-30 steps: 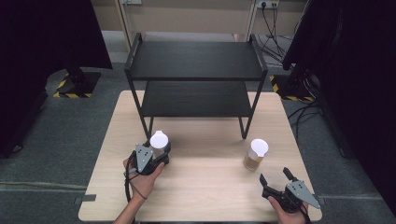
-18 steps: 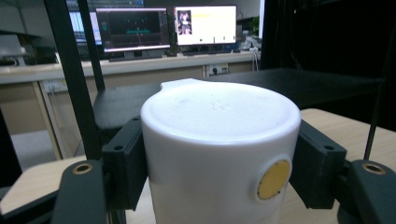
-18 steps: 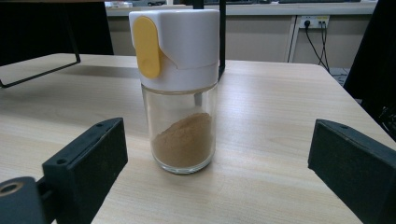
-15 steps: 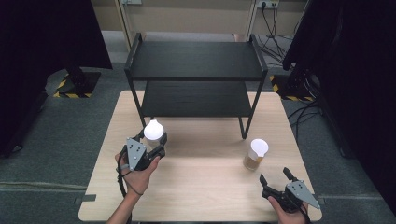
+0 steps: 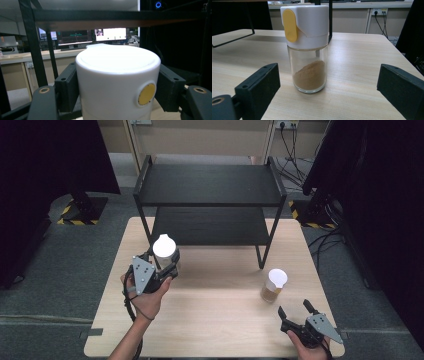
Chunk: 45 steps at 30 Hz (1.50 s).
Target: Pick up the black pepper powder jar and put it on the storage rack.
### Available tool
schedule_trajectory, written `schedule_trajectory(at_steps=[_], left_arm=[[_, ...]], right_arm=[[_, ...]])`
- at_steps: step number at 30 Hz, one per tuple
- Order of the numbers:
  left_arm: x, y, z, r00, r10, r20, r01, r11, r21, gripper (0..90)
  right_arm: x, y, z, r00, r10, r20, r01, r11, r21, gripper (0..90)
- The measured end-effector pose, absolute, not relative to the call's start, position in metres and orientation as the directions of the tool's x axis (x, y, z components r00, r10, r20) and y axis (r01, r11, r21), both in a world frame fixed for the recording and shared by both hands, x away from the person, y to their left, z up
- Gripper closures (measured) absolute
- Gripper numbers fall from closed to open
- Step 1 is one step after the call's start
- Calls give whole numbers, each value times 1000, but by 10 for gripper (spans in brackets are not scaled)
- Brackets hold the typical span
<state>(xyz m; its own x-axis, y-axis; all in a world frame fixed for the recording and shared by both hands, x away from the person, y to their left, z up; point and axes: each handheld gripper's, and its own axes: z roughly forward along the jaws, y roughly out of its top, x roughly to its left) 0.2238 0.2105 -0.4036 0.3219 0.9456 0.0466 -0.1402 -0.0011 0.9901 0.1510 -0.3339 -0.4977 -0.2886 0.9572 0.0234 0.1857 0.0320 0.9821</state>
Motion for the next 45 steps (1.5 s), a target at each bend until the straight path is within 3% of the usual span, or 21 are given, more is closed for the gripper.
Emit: schedule_trajectory(at_steps=[45], left_arm=[[247,201,-326,251,967,47,-282,27,959,311]], right_arm=[[151,-333,-498,-286,958,22,183,32,983,50]])
